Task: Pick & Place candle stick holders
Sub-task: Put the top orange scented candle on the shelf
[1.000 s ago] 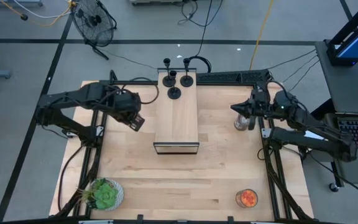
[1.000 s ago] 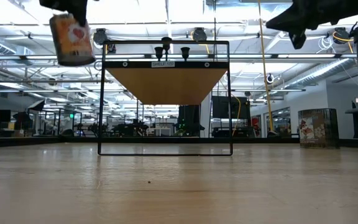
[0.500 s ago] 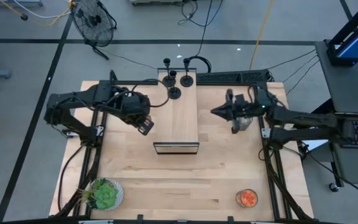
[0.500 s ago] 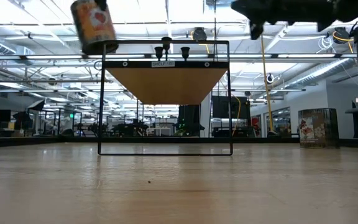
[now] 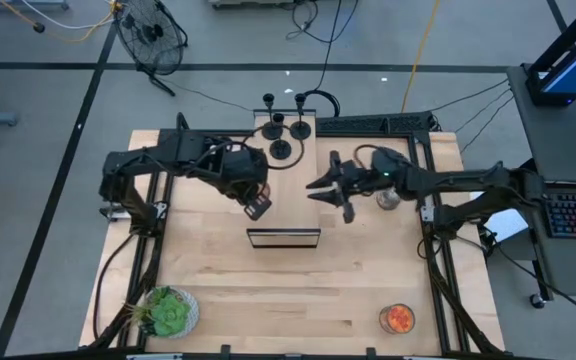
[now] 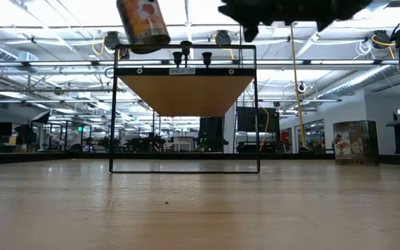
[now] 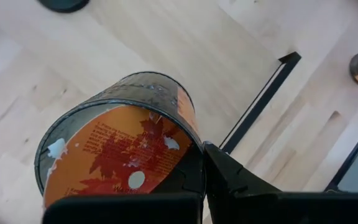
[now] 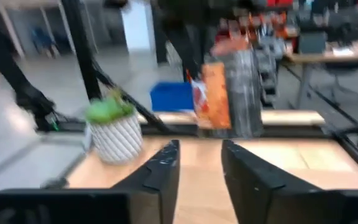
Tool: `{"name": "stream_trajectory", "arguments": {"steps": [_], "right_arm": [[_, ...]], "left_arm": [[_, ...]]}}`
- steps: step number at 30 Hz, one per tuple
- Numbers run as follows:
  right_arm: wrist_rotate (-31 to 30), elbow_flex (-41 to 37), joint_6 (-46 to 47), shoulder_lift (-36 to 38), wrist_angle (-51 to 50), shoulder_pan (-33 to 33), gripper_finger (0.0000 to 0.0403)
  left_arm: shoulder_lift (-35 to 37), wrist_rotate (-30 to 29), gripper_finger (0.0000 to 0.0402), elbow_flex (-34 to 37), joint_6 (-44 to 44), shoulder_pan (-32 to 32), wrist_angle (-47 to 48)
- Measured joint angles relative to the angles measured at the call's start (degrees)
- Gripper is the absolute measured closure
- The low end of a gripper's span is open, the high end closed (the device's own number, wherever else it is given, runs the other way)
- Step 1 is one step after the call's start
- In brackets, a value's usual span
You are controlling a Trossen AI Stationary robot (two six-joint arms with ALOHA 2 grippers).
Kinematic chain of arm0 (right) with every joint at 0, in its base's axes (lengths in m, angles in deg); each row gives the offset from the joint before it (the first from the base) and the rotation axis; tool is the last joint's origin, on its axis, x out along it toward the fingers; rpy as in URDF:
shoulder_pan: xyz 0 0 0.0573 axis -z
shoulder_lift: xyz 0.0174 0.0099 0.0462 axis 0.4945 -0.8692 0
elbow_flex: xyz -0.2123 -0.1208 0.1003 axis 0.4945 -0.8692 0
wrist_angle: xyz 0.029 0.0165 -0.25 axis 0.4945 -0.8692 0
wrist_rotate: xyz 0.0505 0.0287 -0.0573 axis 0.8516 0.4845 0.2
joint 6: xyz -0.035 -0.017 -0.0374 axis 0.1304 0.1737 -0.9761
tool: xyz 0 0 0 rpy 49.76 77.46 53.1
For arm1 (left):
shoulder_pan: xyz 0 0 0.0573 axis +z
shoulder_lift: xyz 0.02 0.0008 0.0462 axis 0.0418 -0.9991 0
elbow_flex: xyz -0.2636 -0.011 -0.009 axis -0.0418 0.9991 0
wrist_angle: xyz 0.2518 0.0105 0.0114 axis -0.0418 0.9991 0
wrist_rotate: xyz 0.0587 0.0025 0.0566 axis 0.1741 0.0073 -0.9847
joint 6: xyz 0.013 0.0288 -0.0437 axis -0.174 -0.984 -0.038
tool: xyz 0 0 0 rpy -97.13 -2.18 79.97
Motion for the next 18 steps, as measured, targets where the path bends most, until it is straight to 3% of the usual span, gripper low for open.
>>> {"name": "stream_trajectory", "arguments": {"steps": [9,18], "right_arm": [[-9.2,17.2,-9.3,-8.4,-23.3,-3.6,0.0188],[-11.2,24.0,-9.5,-14.1,-23.9,-5.7,0.0100]], "left_arm": [[-2.1,1.2,0.0401,-1.5,-1.4,0.0,-2.5],[-2.0,1.0,0.0401,-1.5,-2.8,0.0,-5.9]]}}
